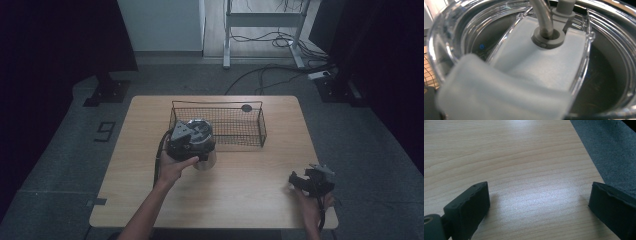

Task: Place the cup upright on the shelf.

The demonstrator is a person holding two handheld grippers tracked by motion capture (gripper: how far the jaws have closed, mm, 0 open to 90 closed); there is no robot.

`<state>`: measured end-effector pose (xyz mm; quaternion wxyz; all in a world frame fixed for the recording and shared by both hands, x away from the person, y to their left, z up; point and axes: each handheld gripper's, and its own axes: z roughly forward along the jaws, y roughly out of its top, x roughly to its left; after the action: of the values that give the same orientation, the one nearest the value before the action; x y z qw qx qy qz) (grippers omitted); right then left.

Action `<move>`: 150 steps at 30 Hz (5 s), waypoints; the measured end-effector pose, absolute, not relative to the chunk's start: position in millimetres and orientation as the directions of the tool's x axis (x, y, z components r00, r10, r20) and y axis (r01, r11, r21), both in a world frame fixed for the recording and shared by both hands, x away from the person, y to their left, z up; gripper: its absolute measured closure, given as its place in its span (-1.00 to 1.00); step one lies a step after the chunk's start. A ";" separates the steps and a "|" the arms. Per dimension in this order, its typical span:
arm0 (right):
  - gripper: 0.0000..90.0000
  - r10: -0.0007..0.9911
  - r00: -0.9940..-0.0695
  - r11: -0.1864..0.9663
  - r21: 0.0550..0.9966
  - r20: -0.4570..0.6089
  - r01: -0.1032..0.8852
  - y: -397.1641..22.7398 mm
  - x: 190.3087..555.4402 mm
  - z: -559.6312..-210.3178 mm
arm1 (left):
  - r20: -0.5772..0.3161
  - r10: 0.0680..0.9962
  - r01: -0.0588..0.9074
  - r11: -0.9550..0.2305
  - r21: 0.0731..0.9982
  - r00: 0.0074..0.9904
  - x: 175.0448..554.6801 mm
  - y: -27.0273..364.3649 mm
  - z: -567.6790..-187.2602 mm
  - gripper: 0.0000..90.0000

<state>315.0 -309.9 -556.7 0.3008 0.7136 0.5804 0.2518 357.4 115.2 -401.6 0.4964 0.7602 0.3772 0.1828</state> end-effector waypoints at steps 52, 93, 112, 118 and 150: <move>-0.90 0.981 0.194 -0.140 0.724 0.009 0.675 -309.8 314.9 -556.7 | -0.086 0.797 0.409 -0.211 0.888 0.598 401.5 110.6 -378.2 -0.92; -0.88 0.981 0.191 -0.139 0.725 0.010 0.675 -309.4 314.5 -556.5 | -0.091 0.825 0.428 -0.192 0.883 0.558 444.5 108.6 -368.6 -0.92; -0.88 0.982 0.190 -0.137 0.725 0.009 0.675 -309.4 314.3 -556.5 | -0.065 0.839 0.416 -0.200 0.887 0.540 468.8 104.6 -371.4 -0.92; -0.88 0.982 0.189 -0.137 0.726 0.009 0.674 -309.4 314.3 -556.5 | -0.078 0.847 0.430 -0.186 0.883 0.526 478.5 106.5 -377.3 -0.92; -0.85 0.982 0.186 -0.133 0.729 0.008 0.672 -309.1 313.8 -556.4 | -0.070 0.880 0.473 -0.183 0.862 0.469 503.9 97.8 -411.4 -0.92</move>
<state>313.8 -309.1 -556.4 0.3032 0.7079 0.5842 0.2562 503.9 97.8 -411.4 0.4426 0.7338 0.4610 0.2303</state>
